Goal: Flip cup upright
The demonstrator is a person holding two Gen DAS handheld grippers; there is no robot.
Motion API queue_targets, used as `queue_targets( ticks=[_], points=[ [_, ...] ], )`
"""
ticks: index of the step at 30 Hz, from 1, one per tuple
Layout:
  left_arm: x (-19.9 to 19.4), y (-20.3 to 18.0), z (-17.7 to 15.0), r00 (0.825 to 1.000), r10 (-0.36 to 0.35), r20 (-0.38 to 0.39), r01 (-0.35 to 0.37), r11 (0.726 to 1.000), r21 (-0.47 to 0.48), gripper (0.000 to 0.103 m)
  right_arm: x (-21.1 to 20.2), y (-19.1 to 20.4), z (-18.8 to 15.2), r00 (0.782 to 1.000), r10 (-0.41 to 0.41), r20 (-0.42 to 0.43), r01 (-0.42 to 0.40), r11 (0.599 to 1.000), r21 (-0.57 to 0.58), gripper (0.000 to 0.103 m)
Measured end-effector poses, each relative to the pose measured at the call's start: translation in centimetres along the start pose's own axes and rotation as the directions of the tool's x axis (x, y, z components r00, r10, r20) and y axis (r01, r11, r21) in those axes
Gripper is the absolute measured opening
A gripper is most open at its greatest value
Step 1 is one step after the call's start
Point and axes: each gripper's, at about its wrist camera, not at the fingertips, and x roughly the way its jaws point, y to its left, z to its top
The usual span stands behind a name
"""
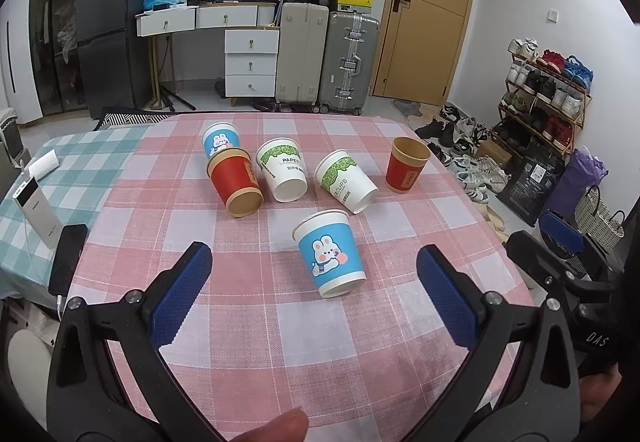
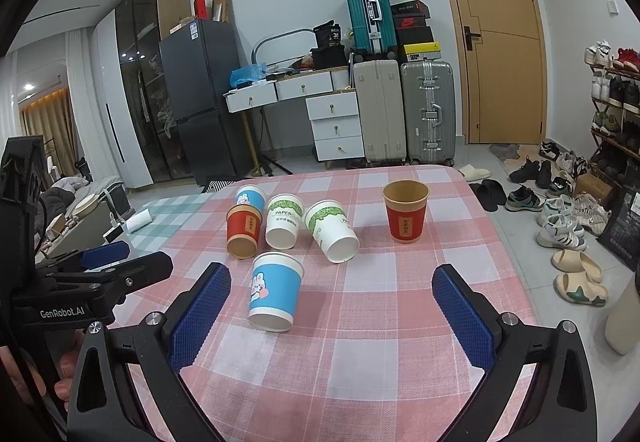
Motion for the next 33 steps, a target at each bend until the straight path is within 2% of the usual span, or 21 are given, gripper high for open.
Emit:
queue_targets(
  ticks=[33],
  points=[
    [0.02,0.57,-0.31,1.000,0.011,-0.007,-0.011,1.000,-0.010,0.102,0.06,0.08,-0.14,1.000,0.003,-0.005,-0.003,1.000,0.001,0.103]
  ],
)
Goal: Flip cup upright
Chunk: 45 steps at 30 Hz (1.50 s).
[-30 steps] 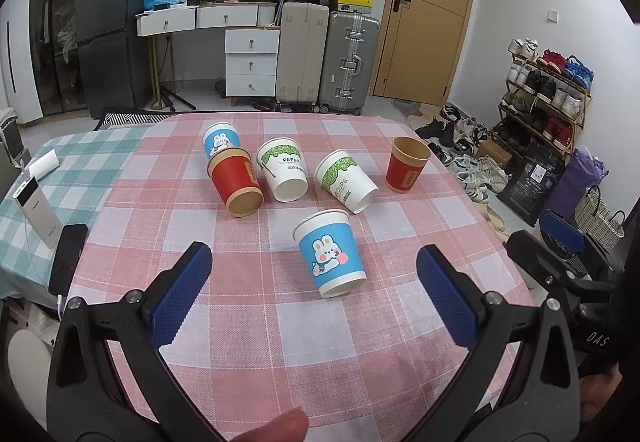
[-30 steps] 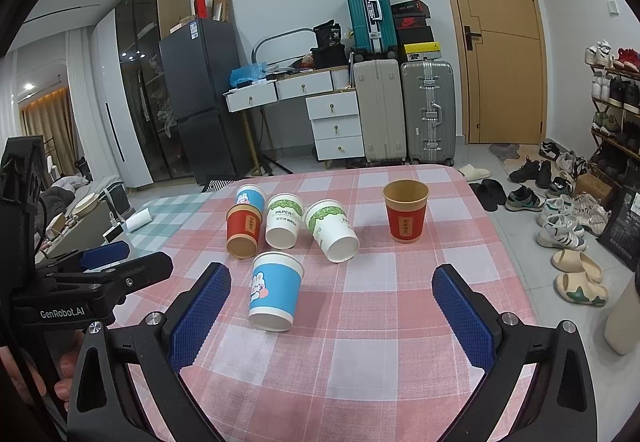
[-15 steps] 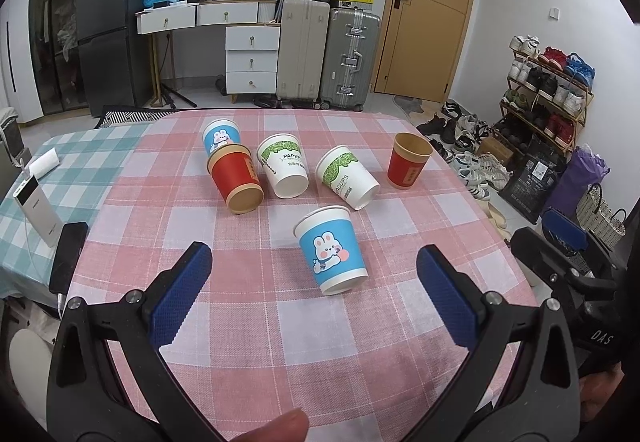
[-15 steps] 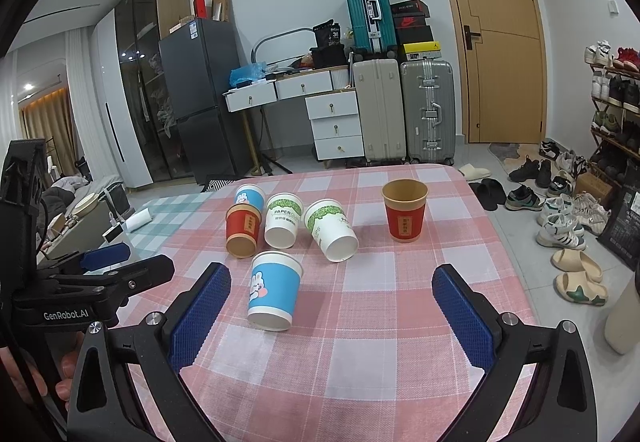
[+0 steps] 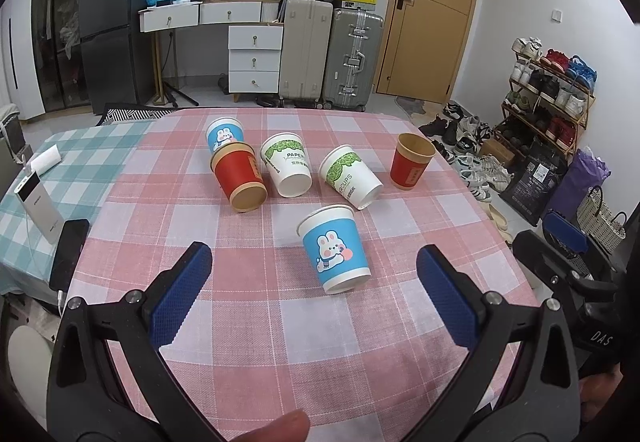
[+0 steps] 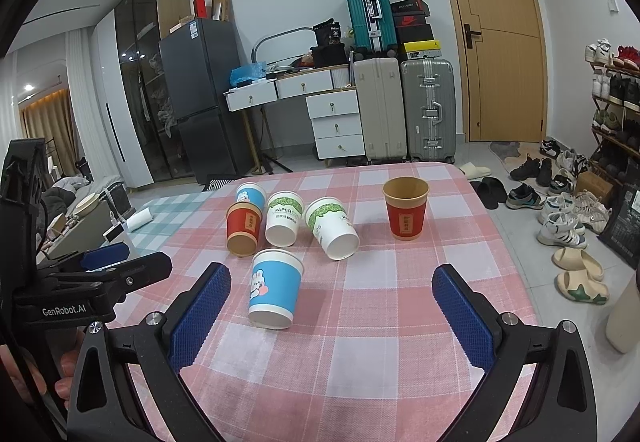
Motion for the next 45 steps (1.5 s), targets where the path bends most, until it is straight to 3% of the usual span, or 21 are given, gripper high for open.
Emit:
queue_targets(
  ticks=[23,33,37,40,45],
  points=[
    [0.2,-0.4,-0.3,1.000,-0.005,-0.007,0.005,1.000,0.001,0.102,0.2,-0.2,-0.5,1.000,0.005,0.000,-0.005,1.000,0.003,0.103],
    [3.2,-1.1,0.4,0.996,-0.001,-0.086,-0.001,1.000,-0.013,0.102,0.8,-1.9,-1.3,1.000,-0.016,-0.022,0.017,0.999,0.039,0.103],
    [7.8,-1.0,0.9,0.981,0.007,-0.192,-0.015,0.999,-0.038,0.102,1.4,-3.2,-1.8,0.999,-0.029,-0.039,0.031,0.997,0.066,0.103],
    [11.6,-0.9,1.2,0.957,-0.017,-0.290,-0.006,0.997,-0.076,0.102,2.1,-3.9,-2.3,0.998,-0.034,-0.056,0.038,0.996,0.076,0.103],
    [16.9,-1.4,1.7,0.925,-0.023,-0.380,-0.023,0.993,-0.115,0.102,3.5,-5.3,-2.6,0.996,-0.031,-0.078,0.039,0.995,0.097,0.103]
  ],
)
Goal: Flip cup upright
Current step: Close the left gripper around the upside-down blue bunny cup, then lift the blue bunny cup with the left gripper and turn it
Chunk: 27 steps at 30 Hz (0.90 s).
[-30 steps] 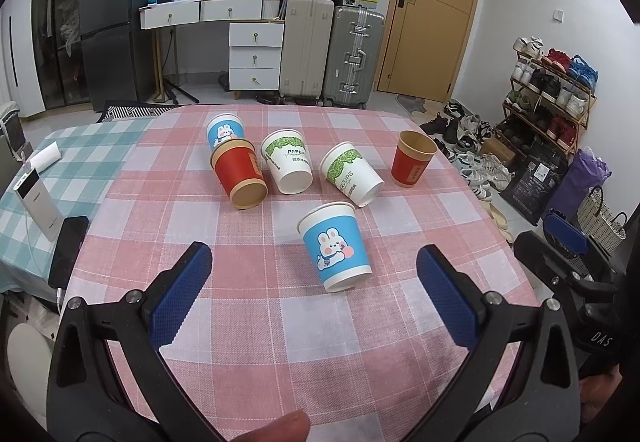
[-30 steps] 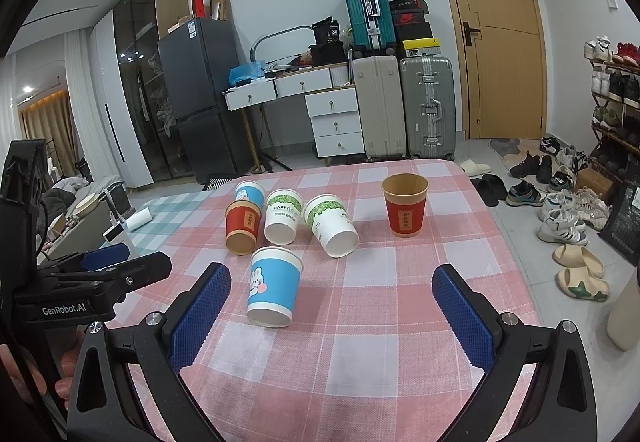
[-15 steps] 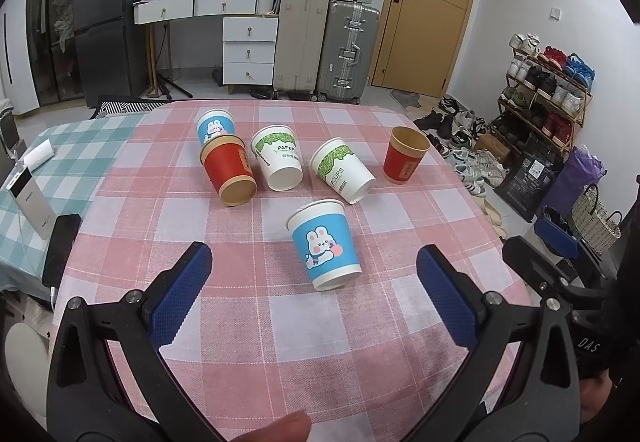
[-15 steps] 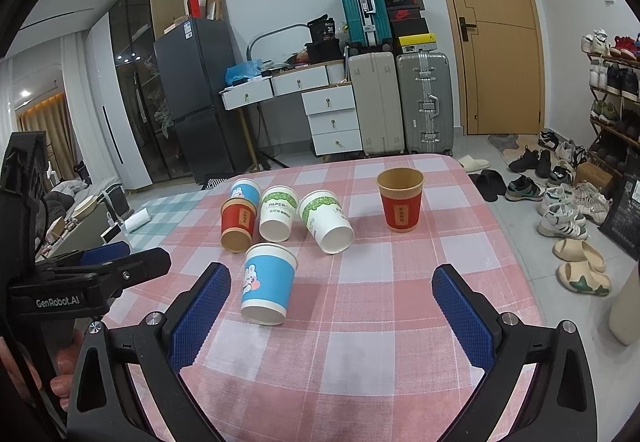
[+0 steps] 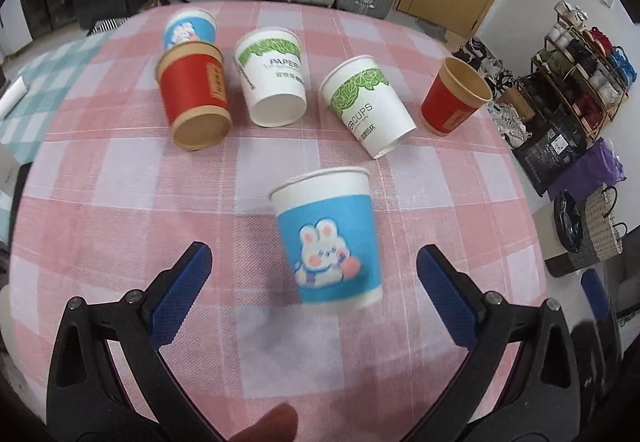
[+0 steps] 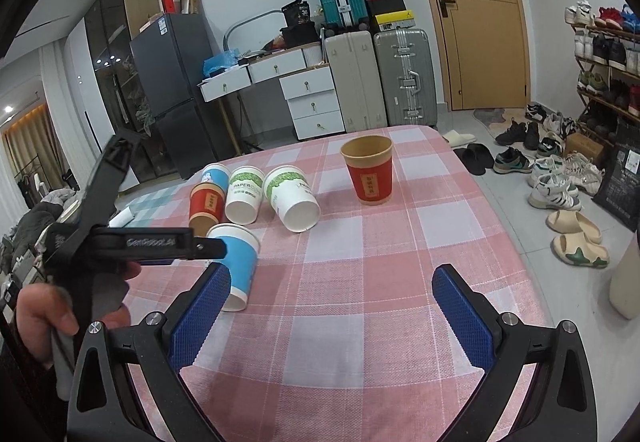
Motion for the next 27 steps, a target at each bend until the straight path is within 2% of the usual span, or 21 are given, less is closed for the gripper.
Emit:
queue_targets(
  ticks=[4,6,7,8,9,12,13,19,23,27],
  points=[
    [3.6,0.0,1.5,0.996,0.019,-0.084,-0.022,0.999,-0.036,0.101,1.2,-0.5,0.0,1.000,0.011,-0.013,-0.011,1.000,0.007,0.103],
    [4.8,-0.3,2.0,0.994,0.034,-0.109,-0.037,0.999,-0.023,0.089,1.4,-0.6,0.1,1.000,0.017,-0.013,-0.017,1.000,0.009,0.103],
    [5.4,-0.4,2.1,0.992,0.039,-0.119,-0.042,0.999,-0.020,0.086,1.6,-0.8,0.1,1.000,0.017,-0.013,-0.017,1.000,0.010,0.103],
    [5.9,-0.4,2.2,0.991,0.021,-0.136,-0.024,0.999,-0.022,0.079,1.6,-0.8,0.1,1.000,0.020,-0.014,-0.019,1.000,0.012,0.103],
    [6.3,-0.2,2.3,0.988,0.005,-0.153,-0.009,1.000,-0.029,0.065,1.6,-0.8,0.2,1.000,0.022,-0.014,-0.022,1.000,0.013,0.103],
    [6.7,0.5,2.3,0.987,-0.049,-0.155,0.035,0.995,-0.090,0.062,1.6,-1.0,0.2,1.000,0.024,-0.010,-0.024,1.000,0.018,0.103],
    [6.5,0.4,2.3,0.988,-0.054,-0.146,0.042,0.996,-0.081,0.061,1.6,-1.0,0.2,1.000,0.023,-0.010,-0.023,1.000,0.018,0.103],
    [2.8,0.4,2.5,0.988,-0.086,-0.131,0.083,0.996,-0.024,0.059,0.4,-0.3,0.3,1.000,0.029,0.004,-0.029,0.999,0.023,0.103],
    [-2.1,0.7,2.5,0.989,-0.101,-0.104,0.104,0.994,0.020,0.060,-0.9,1.3,0.3,0.999,0.048,0.022,-0.049,0.999,0.013,0.103],
    [-7.0,2.9,1.2,0.982,-0.148,-0.118,0.150,0.989,0.008,0.060,-2.1,3.5,-0.1,0.997,0.078,0.025,-0.077,0.997,-0.004,0.103]
  ],
)
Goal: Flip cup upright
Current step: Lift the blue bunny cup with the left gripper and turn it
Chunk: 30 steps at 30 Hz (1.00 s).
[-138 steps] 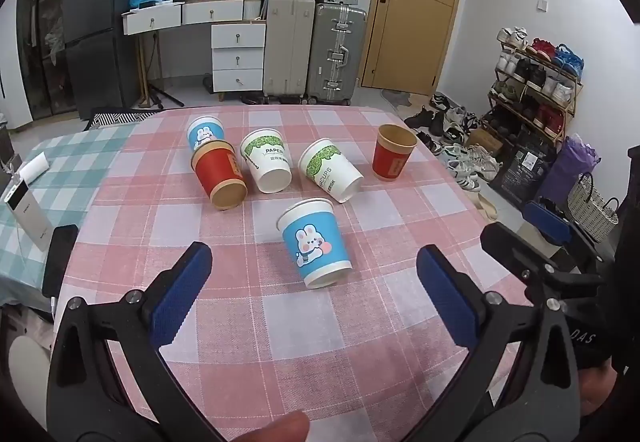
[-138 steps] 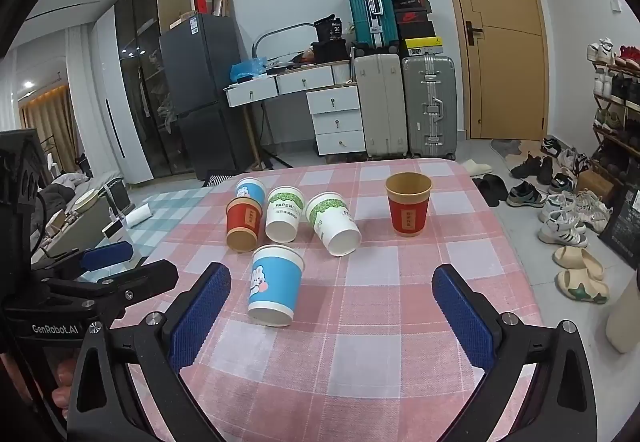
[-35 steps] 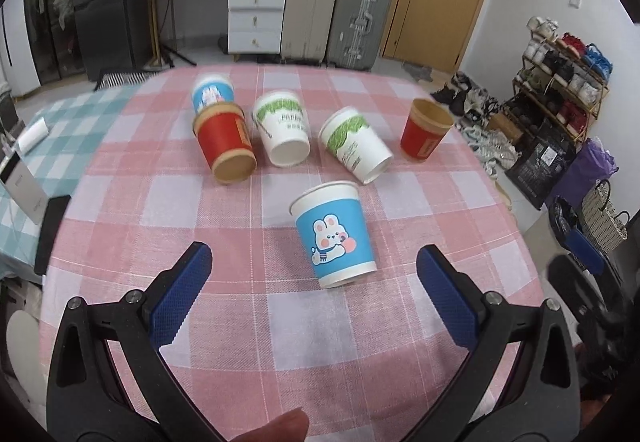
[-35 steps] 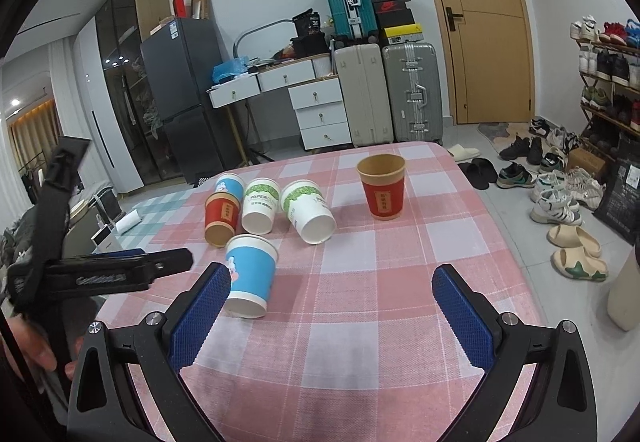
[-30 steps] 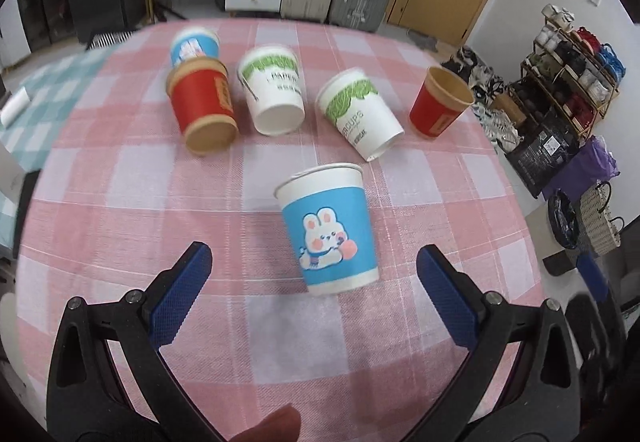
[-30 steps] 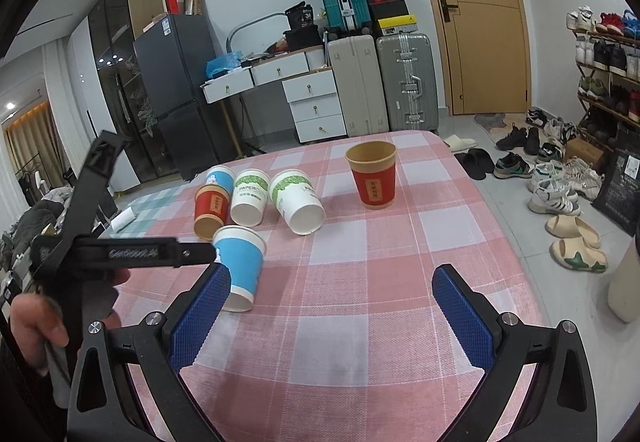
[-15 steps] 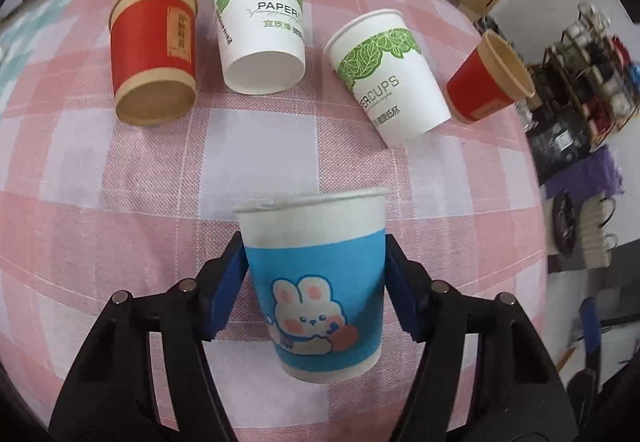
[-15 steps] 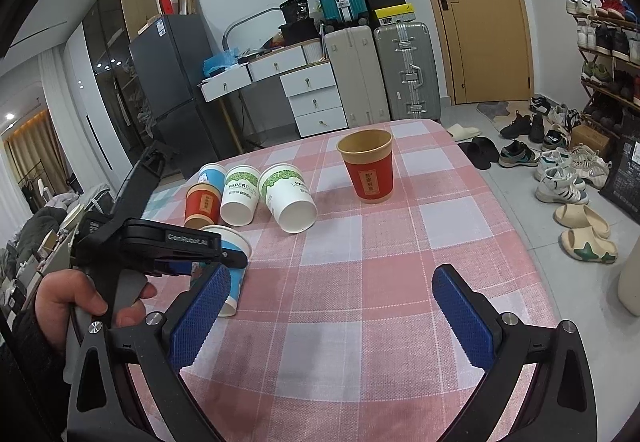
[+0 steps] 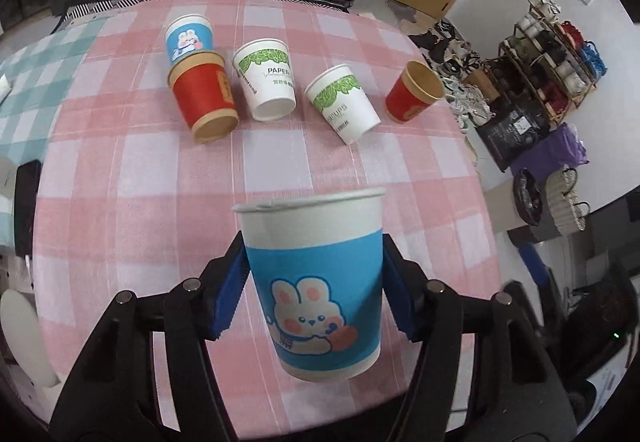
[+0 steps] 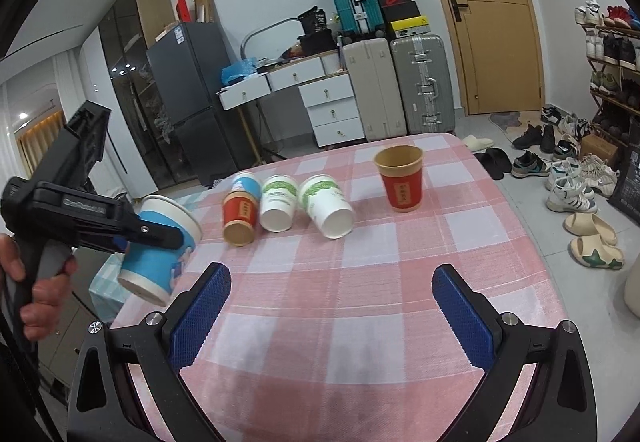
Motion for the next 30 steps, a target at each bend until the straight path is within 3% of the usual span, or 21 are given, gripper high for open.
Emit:
queue_targets(
  ticks=[7,12,20,30],
  points=[
    [-7.9,2.4,-6.4,1.000,-0.028,0.006,0.028,1.000,-0.013,0.060,-1.6,3.3,-1.3,0.999,0.036,-0.008,-0.036,0.999,-0.035,0.103],
    [-9.7,3.3,-10.4,1.000,0.001,-0.003,-0.001,1.000,0.008,0.060,-2.2,4.6,-2.5,0.999,0.050,-0.020,-0.051,0.998,-0.038,0.103],
    [-1.9,5.4,-13.5,0.990,0.087,-0.116,-0.090,0.996,-0.020,0.061,-2.2,5.2,-3.9,0.998,0.043,-0.056,-0.046,0.997,-0.055,0.103],
    [3.1,6.2,-13.7,0.983,0.110,-0.147,-0.115,0.993,-0.022,0.061,-0.7,4.5,-4.7,0.994,0.034,-0.105,-0.038,0.999,-0.035,0.103]
  ],
)
